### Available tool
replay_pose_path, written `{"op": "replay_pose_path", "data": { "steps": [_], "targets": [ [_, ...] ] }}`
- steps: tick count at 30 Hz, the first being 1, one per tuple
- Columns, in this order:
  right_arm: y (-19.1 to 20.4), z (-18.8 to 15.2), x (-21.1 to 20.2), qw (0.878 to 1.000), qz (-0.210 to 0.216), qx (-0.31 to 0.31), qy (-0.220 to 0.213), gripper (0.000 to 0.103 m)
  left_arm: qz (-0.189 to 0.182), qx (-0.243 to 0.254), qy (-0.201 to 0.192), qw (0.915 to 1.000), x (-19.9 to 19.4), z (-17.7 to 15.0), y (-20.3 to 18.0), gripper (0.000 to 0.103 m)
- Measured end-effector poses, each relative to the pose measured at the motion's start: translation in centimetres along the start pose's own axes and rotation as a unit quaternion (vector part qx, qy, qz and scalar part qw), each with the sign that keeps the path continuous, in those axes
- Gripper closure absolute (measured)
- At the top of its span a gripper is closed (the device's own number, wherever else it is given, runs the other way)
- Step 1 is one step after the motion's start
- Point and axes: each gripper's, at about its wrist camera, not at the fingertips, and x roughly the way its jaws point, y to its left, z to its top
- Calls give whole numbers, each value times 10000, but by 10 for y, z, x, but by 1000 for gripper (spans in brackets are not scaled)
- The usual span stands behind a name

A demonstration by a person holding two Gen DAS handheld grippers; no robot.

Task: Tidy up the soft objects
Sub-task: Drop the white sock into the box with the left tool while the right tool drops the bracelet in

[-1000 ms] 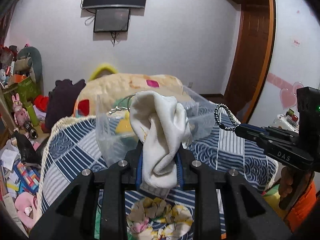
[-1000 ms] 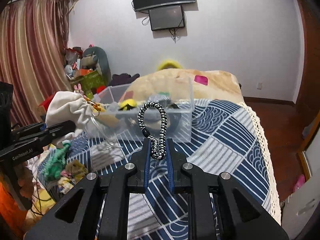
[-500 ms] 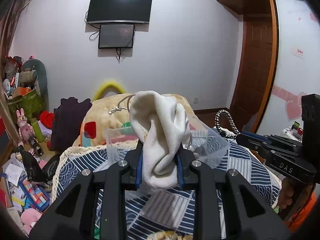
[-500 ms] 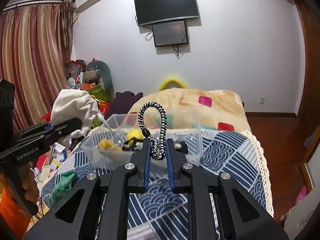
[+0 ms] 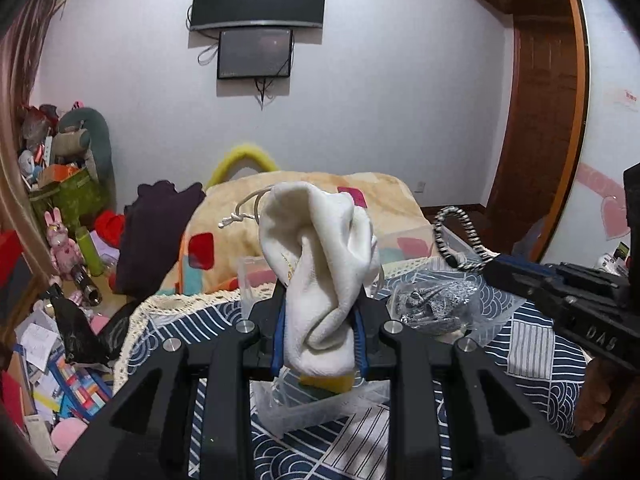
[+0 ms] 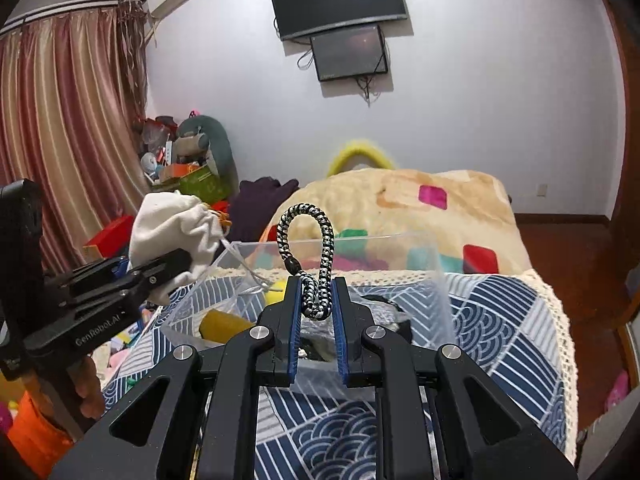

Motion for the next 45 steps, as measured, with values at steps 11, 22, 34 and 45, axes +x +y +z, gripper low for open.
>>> {"op": "replay_pose_path", "data": {
  "steps": [11,22,34,45],
  "targets": [
    [11,-10,38,9986,-118,-177,477,90,-135,22,432,9990,38,-9,-4,76],
    [-1,-14,54,9958,-295,-79,861,84,-207,114,822,9963,52,-13,-12,67],
    [1,-10,28,9970,-383,-255,620,76,-320,128,541,9979,17,-7,-13,39],
    [10,-1,-18,9983,-436,-391,7,48,-271,138,0,9995,-44,-1,-14,20]
  ]
}}
